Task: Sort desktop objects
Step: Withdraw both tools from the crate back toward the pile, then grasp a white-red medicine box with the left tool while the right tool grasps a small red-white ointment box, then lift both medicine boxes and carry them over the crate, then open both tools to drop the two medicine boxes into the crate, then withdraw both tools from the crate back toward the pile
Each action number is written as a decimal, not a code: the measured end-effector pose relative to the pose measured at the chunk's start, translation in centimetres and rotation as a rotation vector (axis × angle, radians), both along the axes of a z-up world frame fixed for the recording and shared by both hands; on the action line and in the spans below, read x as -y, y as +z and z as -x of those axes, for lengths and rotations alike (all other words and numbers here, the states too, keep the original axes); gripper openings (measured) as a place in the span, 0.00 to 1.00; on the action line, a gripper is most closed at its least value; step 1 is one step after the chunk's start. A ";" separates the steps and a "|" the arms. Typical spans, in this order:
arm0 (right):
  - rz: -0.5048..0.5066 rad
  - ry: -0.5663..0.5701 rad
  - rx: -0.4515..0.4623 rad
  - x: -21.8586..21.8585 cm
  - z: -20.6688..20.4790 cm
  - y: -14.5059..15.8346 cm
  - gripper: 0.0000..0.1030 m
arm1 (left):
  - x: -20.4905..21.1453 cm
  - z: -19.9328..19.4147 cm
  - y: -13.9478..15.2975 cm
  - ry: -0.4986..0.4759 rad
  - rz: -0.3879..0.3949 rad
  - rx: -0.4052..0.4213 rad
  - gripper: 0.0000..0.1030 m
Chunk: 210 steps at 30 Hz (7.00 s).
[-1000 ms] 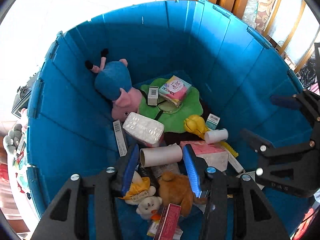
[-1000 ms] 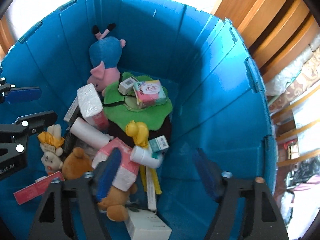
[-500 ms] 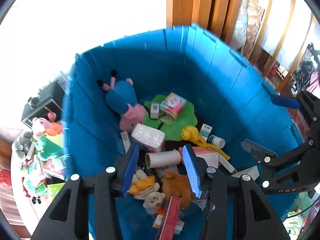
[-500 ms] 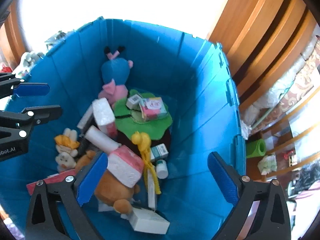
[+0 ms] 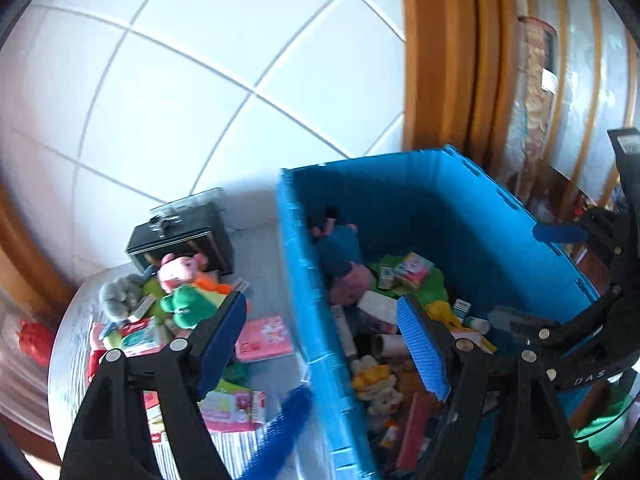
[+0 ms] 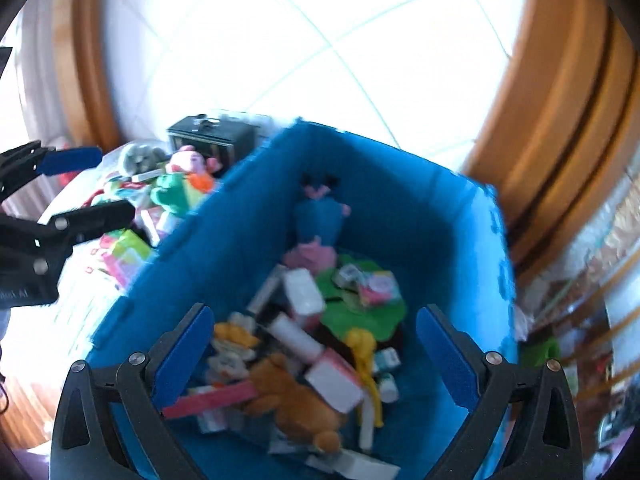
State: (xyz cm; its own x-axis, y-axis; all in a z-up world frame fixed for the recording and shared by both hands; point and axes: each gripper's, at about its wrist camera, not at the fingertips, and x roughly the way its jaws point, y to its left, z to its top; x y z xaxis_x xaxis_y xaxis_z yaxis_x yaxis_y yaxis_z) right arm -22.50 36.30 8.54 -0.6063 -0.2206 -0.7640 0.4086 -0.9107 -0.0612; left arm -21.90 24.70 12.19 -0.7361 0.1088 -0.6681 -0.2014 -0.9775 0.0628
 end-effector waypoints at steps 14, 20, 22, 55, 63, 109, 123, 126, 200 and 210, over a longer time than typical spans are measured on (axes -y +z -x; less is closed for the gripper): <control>0.010 0.186 0.017 17.4 -0.1 0.6 1.00 | 19.7 -3.1 -4.0 0.250 -0.021 0.014 0.75; 0.032 0.206 0.057 24.4 -0.1 -0.4 1.00 | 27.0 -3.1 -7.9 0.307 -0.003 0.066 0.75; 0.047 0.205 0.079 26.0 0.2 -1.1 1.00 | 29.2 -2.9 -9.7 0.311 -0.007 0.089 0.75; 0.059 -0.227 0.450 29.5 0.3 -29.4 1.00 | 32.9 1.2 -39.5 -0.114 0.032 0.481 0.65; 0.020 -0.210 0.408 30.0 1.4 -30.6 0.98 | 36.5 -1.0 -39.8 0.132 -0.065 0.482 0.46; 0.156 -0.215 0.572 30.6 3.1 -33.2 0.39 | 39.6 -5.2 -37.2 0.339 -0.156 0.429 0.22; 0.121 -0.134 0.392 32.4 0.5 -27.2 0.29 | 39.3 -6.5 -33.9 0.312 -0.178 0.342 0.22; 0.170 -0.110 0.304 31.8 -0.9 -23.0 0.29 | 38.1 -6.7 -31.1 0.291 -0.173 0.273 0.22; -0.095 -0.334 0.257 -11.5 10.6 -13.3 0.30 | -16.1 9.4 -16.3 -0.221 0.057 0.366 0.69; -0.143 -0.335 0.289 -11.1 11.0 -14.4 0.88 | -16.0 9.9 -17.7 -0.191 0.103 0.420 0.69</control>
